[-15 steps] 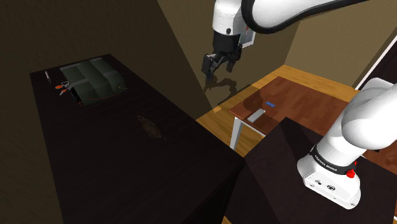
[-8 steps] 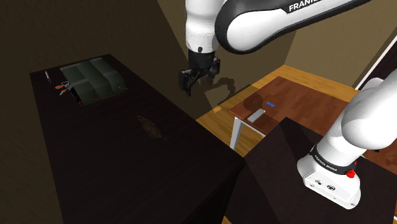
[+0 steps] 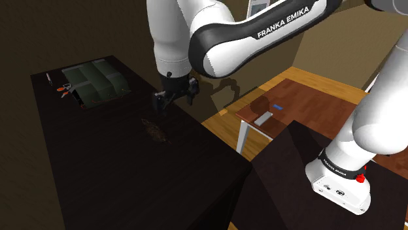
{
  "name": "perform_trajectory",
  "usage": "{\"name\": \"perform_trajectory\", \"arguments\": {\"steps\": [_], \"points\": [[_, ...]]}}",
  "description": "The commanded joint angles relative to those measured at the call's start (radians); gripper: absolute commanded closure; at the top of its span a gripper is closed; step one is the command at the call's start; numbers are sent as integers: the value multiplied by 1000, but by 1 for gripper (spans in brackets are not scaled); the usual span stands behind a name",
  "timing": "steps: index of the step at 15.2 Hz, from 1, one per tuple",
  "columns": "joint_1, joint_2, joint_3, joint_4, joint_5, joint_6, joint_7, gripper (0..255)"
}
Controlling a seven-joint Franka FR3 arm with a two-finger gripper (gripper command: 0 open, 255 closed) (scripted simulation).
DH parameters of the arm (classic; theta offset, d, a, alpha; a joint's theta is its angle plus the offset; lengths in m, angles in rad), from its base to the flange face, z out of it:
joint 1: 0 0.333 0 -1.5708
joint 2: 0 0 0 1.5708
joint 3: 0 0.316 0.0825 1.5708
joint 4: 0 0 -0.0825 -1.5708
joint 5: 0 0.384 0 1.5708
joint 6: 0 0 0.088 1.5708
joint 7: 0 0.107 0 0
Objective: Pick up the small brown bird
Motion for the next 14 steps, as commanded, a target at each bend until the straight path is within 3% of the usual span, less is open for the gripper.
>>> {"name": "perform_trajectory", "arguments": {"steps": [1, 6, 14], "points": [[36, 100, 5, 88, -72, -20, 62, 0], [165, 312, -22, 295, -200, -70, 170, 0], [180, 359, -43, 255, -240, 5, 208, 0]]}}
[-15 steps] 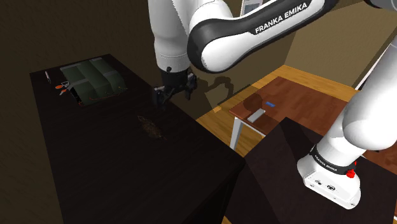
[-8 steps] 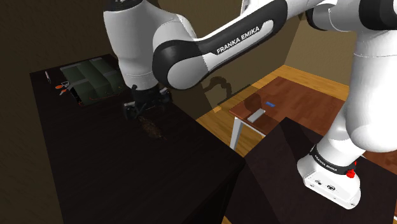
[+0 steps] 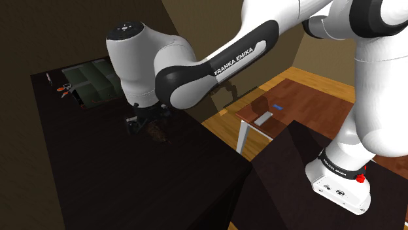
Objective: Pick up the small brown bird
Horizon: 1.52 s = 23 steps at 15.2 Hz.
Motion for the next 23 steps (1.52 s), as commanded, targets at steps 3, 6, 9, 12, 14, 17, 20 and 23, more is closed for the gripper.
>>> {"name": "perform_trajectory", "arguments": {"steps": [3, 6, 9, 12, 14, 17, 20, 23], "points": [[0, 4, -3, -11, -5, 14, 6, 255], [0, 4, -3, -13, -6, 15, 6, 255], [-1, 3, -3, -13, -5, 15, 6, 255], [-1, 4, -3, -12, -5, 14, 5, 255], [-3, -7, 3, 1, 5, -6, -4, 255], [-5, -21, 10, 21, 19, -36, -17, 255], [-6, -33, 16, 45, 32, -68, -30, 255], [-6, -44, 21, 70, 43, -100, -43, 255]]}}
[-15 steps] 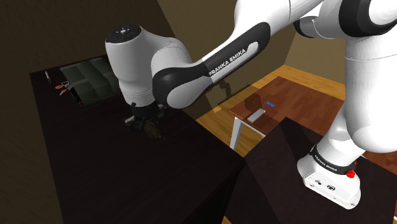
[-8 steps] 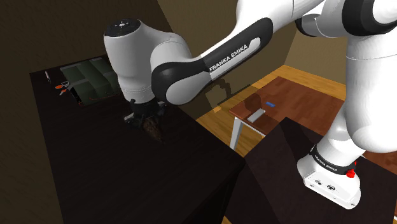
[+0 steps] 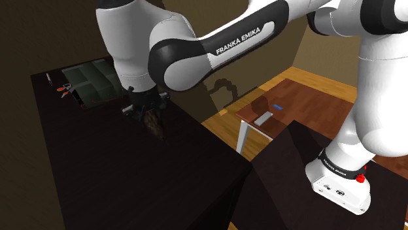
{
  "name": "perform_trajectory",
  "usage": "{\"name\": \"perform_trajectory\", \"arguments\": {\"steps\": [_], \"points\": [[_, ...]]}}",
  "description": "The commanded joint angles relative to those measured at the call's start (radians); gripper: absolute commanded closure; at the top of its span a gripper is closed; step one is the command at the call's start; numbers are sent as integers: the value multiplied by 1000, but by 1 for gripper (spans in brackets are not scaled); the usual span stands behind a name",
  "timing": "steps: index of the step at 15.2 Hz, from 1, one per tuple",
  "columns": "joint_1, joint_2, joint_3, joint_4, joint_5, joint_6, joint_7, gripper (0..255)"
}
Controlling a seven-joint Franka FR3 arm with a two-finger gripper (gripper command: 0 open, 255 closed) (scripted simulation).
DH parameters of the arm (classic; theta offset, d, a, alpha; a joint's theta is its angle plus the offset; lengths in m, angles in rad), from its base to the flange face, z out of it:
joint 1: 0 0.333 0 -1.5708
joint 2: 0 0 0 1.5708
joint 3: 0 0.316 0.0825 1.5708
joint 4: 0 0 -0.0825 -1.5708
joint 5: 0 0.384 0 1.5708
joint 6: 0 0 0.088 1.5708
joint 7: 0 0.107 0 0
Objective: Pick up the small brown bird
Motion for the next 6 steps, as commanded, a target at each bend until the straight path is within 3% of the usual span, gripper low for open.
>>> {"name": "perform_trajectory", "arguments": {"steps": [1, 6], "points": [[0, -8, 4, 17, 8, -22, -8, 255], [2, -16, 8, 47, 18, -58, -20, 255]]}}
